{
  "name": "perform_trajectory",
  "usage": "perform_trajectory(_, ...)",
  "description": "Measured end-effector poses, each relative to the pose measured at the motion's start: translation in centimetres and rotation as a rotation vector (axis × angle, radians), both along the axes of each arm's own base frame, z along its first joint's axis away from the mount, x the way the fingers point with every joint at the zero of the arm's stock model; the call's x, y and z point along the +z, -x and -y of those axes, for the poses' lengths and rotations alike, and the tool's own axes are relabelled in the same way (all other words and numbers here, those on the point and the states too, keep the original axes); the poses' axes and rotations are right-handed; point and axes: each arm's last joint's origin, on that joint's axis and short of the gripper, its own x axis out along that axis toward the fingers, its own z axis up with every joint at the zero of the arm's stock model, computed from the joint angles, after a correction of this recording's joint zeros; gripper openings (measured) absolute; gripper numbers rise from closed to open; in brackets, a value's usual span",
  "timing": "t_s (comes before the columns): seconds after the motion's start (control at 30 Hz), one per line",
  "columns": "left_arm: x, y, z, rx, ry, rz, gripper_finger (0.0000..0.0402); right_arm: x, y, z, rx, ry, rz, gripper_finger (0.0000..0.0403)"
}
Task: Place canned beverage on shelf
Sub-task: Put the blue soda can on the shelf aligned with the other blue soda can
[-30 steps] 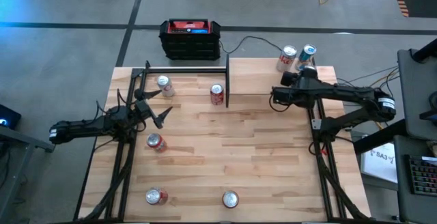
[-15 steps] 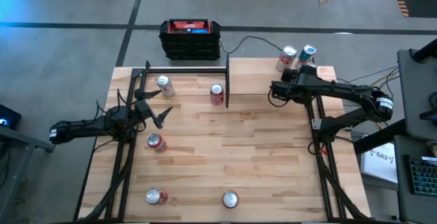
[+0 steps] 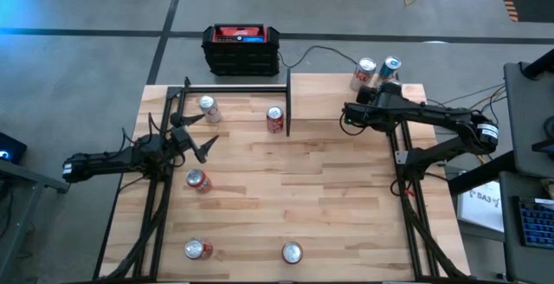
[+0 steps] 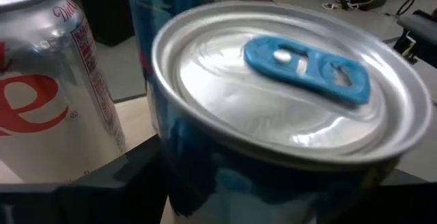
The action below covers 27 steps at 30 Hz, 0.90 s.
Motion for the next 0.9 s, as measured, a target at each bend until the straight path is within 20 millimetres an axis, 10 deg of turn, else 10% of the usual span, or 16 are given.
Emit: perform_trajectory(0.9, -0.01, 0.00, 0.00, 0.000, 0.000, 0.000, 0.0399, 0.27, -0.03, -0.31, 0.004, -0.166, 0.055, 0.0336)
